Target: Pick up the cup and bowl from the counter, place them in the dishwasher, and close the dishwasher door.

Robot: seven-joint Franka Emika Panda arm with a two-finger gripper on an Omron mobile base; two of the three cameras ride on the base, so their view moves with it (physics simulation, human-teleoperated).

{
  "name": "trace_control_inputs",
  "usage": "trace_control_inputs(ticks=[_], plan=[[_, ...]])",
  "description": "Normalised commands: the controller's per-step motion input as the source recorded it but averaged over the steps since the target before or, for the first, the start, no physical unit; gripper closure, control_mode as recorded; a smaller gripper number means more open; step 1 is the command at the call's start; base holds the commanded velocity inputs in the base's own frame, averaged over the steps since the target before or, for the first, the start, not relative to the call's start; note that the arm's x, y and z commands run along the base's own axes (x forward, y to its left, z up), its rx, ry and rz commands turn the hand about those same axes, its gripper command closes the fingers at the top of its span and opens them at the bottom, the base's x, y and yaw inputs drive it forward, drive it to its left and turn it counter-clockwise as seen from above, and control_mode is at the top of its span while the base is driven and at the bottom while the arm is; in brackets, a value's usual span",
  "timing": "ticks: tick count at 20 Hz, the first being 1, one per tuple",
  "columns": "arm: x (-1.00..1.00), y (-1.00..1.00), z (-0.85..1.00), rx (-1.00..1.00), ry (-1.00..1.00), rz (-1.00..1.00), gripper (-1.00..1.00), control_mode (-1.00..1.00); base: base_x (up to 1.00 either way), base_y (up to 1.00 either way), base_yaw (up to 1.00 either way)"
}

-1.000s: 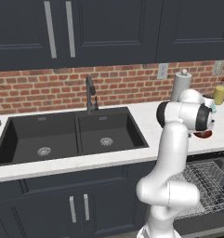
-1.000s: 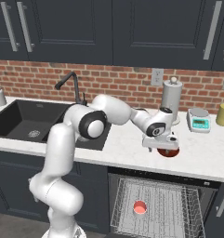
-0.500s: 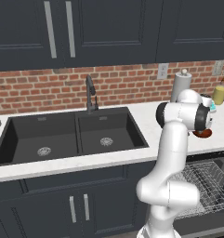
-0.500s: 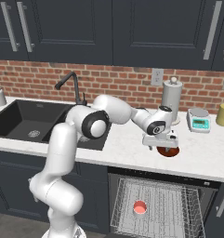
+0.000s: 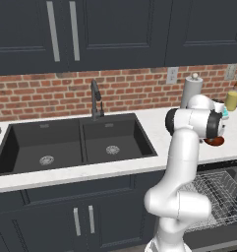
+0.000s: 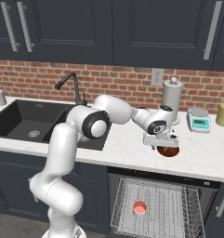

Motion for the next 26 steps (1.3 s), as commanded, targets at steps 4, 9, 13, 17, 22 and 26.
trace_control_inputs(ticks=[4,9,13,17,22,26], plan=[[0.0,0.0,0.0,0.0,0.0,0.0,1.0,-1.0,0.0,0.0,0.0],[0.0,0.0,0.0,0.0,0.0,0.0,1.0,-1.0,0.0,0.0,0.0],[0.0,0.0,0.0,0.0,0.0,0.0,1.0,-1.0,0.0,0.0,0.0],[-0.22,0.0,0.04,0.0,-0.01,0.0,1.0,-1.0,0.0,0.0,0.0],[-0.62,0.02,0.23,0.0,-0.08,0.02,1.0,-1.0,0.0,0.0,0.0],[-0.71,0.02,0.32,0.0,-0.07,0.05,1.0,-1.0,0.0,0.0,0.0]])
